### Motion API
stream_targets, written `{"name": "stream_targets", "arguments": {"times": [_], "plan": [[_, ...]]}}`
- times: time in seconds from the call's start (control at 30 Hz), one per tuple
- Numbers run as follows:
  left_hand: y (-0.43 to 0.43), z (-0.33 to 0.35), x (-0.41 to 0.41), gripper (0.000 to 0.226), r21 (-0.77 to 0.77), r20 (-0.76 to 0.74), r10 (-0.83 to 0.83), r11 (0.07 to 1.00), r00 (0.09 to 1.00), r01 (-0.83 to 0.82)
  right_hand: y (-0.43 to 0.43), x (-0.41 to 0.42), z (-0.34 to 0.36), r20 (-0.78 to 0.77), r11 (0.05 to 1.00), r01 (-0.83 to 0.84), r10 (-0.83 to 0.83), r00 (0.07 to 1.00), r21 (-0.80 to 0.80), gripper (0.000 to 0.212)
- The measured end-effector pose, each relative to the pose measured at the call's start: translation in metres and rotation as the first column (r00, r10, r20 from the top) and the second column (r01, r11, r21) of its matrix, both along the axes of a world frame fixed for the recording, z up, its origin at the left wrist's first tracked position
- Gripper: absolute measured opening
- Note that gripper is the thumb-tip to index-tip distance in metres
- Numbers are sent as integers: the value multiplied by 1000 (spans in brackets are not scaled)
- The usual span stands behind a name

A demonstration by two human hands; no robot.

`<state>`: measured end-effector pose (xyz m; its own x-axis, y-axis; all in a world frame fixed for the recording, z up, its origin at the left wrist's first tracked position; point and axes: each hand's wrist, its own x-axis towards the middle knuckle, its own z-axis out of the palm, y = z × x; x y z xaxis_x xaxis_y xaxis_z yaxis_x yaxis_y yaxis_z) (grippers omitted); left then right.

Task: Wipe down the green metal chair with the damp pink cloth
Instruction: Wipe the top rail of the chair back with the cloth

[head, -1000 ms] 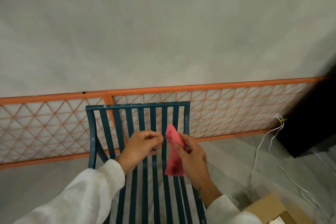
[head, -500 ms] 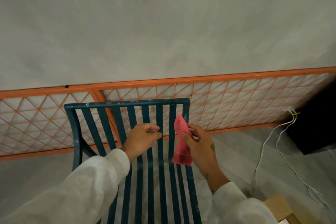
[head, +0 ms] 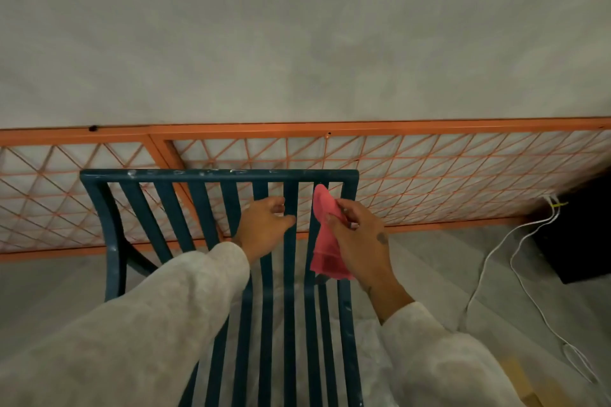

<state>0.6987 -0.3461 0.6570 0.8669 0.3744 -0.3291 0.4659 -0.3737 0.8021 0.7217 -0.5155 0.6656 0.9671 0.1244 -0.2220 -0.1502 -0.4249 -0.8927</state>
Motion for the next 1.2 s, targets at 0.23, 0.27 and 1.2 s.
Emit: {"name": "stream_targets", "arguments": {"times": [0.23, 0.27, 1.2], "plan": [[4, -8, 23, 75, -7, -102, -161, 987, 982, 161, 14, 19, -26, -38, 997, 54, -55, 998, -47, 34], [4, -9, 26, 76, -4, -115, -186, 982, 976, 187, 15, 23, -27, -35, 997, 66, -67, 997, -42, 34], [13, -25, 38, 52, -117, 23, -39, 992, 999, 41, 3, 72, 2, 370, 978, 44, 36, 928, -205, 39]]}}
